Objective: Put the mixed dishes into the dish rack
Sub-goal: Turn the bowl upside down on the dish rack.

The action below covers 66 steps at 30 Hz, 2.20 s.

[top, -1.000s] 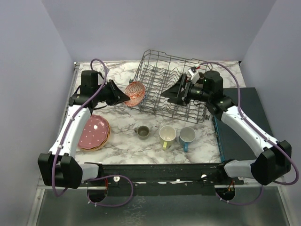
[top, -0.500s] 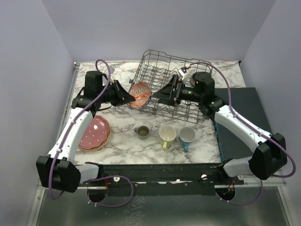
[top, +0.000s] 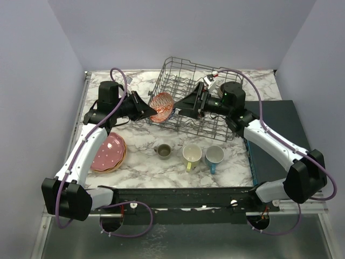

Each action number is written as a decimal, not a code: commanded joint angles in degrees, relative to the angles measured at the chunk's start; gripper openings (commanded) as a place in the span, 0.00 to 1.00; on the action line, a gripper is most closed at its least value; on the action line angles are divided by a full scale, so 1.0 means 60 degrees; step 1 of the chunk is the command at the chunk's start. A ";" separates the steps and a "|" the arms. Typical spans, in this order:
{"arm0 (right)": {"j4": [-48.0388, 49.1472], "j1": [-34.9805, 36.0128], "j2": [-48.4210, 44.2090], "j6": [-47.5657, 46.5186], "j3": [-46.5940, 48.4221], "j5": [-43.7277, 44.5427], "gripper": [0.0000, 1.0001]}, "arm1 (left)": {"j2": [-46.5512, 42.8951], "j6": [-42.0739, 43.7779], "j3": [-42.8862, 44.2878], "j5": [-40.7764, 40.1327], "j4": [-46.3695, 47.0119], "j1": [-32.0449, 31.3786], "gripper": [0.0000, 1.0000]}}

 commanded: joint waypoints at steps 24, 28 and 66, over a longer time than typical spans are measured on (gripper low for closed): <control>0.1400 0.0285 0.0598 0.0796 0.0196 0.0155 0.99 | -0.0297 -0.0717 -0.0259 0.0379 0.1193 -0.0331 0.00; 0.1473 0.0285 0.0501 0.0837 0.0156 0.0249 0.97 | -0.0321 -0.0712 -0.0256 0.0337 0.1209 -0.0329 0.00; 0.1891 0.0283 -0.0105 0.1174 -0.0555 0.0632 0.53 | -0.0486 -0.0748 -0.0556 -0.0028 0.1223 -0.0358 0.00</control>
